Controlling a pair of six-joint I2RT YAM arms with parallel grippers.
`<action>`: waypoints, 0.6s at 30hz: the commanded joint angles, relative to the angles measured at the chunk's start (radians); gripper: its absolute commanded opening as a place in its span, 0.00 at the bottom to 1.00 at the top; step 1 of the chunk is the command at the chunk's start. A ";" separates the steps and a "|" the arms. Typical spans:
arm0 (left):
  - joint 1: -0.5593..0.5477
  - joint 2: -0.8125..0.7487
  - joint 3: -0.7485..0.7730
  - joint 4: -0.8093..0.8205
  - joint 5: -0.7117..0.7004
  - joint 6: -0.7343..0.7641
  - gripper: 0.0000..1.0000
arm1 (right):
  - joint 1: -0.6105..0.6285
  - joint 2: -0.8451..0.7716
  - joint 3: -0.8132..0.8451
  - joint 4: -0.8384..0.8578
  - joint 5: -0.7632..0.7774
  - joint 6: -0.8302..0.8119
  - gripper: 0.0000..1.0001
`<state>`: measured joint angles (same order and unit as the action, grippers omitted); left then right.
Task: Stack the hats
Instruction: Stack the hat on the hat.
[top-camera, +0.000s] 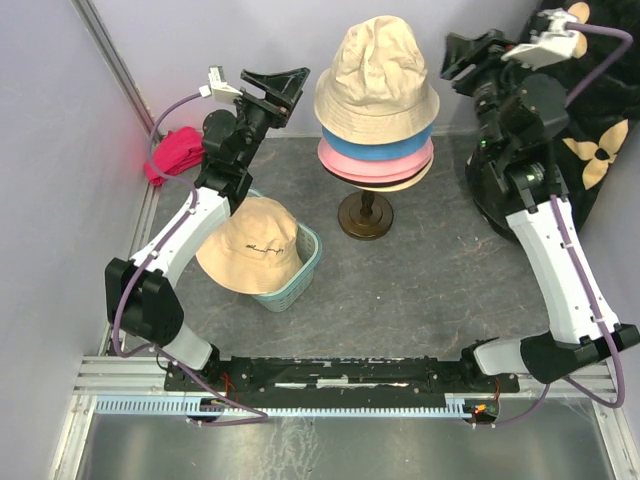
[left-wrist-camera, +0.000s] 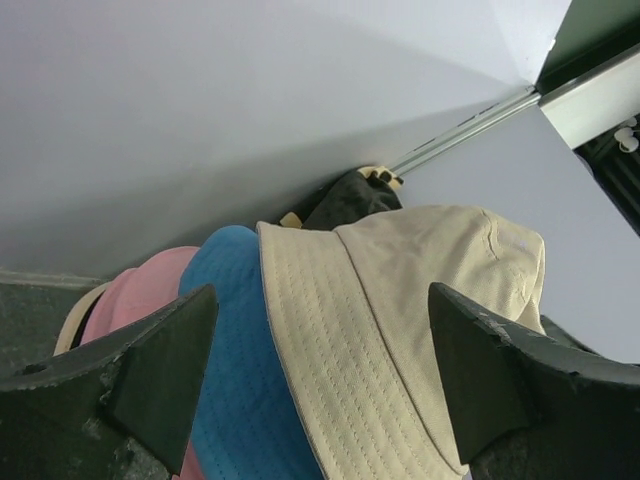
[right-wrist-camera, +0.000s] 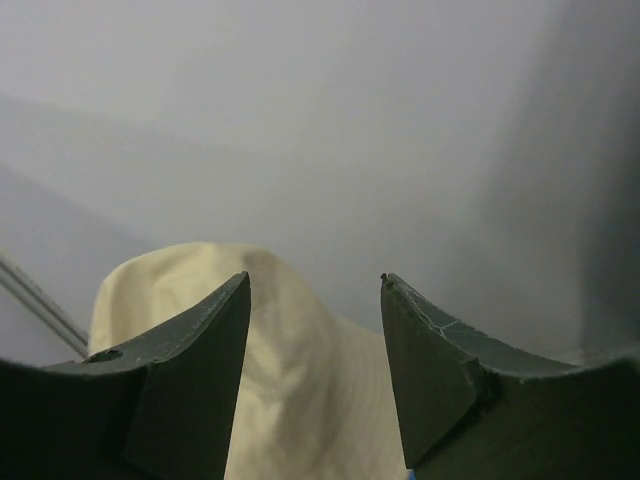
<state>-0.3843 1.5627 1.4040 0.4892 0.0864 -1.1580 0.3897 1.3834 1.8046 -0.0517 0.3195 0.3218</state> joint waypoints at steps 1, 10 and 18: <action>0.019 0.022 -0.007 0.117 0.058 -0.081 0.92 | -0.146 -0.059 -0.094 -0.047 -0.049 0.385 0.62; 0.030 0.055 -0.022 0.163 0.123 -0.136 0.92 | -0.355 -0.094 -0.342 0.057 -0.290 0.844 0.62; 0.038 0.074 -0.027 0.203 0.152 -0.178 0.92 | -0.402 -0.032 -0.436 0.240 -0.416 1.116 0.61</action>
<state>-0.3546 1.6299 1.3708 0.6044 0.1963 -1.2881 -0.0013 1.3346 1.3834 0.0223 -0.0021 1.2526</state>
